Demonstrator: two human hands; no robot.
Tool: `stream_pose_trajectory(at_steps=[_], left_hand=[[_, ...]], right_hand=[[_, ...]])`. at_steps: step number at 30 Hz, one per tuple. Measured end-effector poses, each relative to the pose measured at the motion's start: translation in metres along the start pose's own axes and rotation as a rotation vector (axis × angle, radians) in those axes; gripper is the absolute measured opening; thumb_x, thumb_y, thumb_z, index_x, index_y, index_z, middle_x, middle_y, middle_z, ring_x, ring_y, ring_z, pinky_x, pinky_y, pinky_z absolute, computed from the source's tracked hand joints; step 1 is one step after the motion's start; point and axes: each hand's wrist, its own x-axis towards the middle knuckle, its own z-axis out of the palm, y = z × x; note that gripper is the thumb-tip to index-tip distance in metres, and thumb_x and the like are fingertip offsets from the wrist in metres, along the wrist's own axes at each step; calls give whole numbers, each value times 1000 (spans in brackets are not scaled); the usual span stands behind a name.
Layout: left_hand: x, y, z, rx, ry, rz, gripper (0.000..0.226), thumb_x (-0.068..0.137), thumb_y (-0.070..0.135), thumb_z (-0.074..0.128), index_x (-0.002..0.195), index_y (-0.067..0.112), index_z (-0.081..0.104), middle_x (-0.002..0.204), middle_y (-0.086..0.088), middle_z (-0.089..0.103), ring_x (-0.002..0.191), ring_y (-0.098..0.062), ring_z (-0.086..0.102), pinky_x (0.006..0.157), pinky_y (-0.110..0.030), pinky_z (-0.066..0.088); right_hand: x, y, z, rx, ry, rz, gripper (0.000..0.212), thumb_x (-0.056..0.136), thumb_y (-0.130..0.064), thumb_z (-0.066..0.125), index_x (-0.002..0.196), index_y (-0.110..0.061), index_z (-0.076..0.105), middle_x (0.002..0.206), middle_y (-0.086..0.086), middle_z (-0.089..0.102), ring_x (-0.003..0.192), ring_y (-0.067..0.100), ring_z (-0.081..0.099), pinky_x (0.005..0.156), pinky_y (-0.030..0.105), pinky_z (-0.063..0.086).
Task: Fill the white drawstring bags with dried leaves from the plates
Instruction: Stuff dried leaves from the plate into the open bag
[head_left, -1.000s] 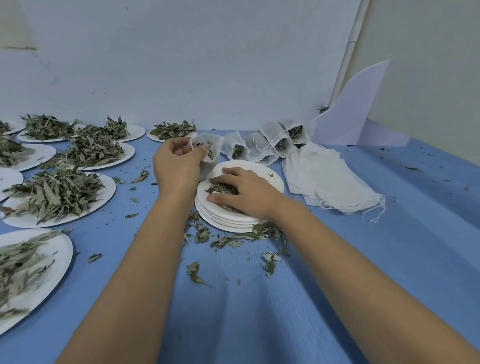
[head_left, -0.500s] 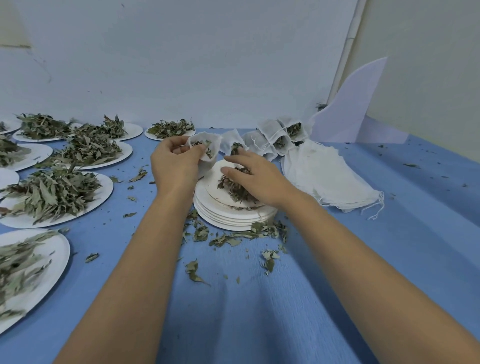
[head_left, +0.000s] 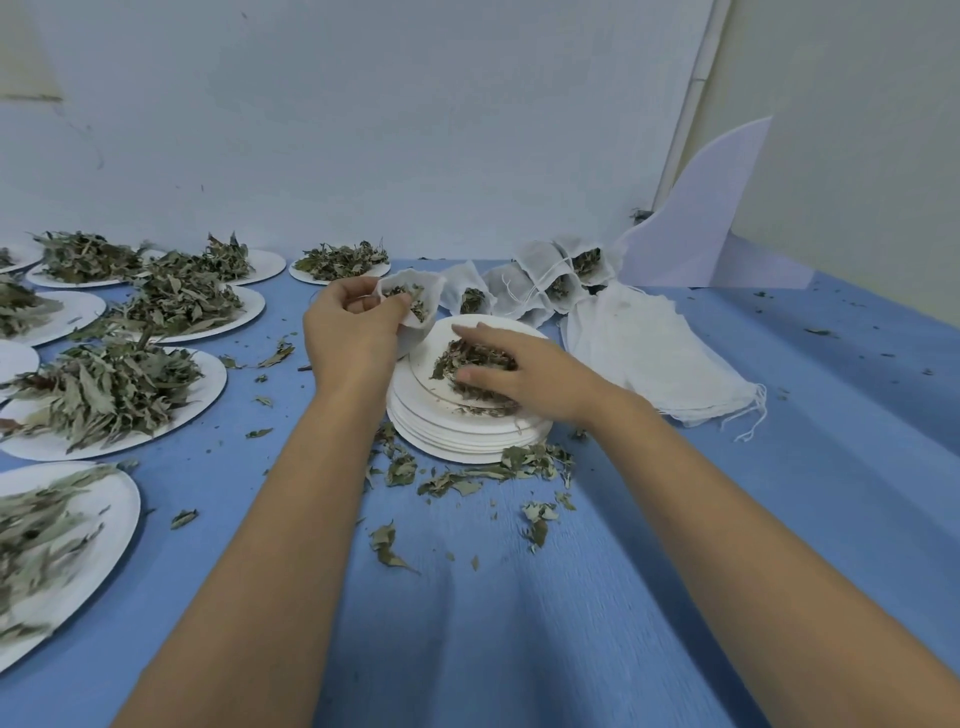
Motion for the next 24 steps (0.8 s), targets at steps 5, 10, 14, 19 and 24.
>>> stream_pose_trajectory(at_steps=[5,10,14,19,24], left_hand=[[0,1,-1,-18,2,3,21,82,7,72,91,20,57,82,5,61,75,-7,60,77,-26,56],[-1,1,0,-39,6,8,21,83,6,71,88,20,57,80,7,61,69,-2,60,63,-15,54],[-1,1,0,-49,10,6,22,83,5,70,97,16,57,81,4,61,70,-3,60,61,-14,54],[0,1,-1,-58,16,12,21,83,5,70,96,16,57,81,4,61,66,-3,61,59,-14,53],[-1,1,-1,-61,10,-1,20,83,5,70,93,17,58,81,3,62,69,-6,62,68,-19,55]], right_hand=[[5,5,-6,-61,488,188,46,98,-35,46,140,-15,44,139,7,49,127,23,45,101,34,36],[10,18,-15,-69,374,561,24,96,-20,50,76,-8,46,75,2,46,75,26,48,55,27,30],[14,20,-16,148,389,598,17,89,-4,55,75,6,56,73,17,51,74,27,49,59,34,38],[17,23,-17,332,552,582,21,88,0,54,104,6,65,109,20,66,98,32,61,72,36,47],[17,25,-14,390,591,552,29,90,-5,56,119,-6,60,116,11,61,100,23,56,76,29,43]])
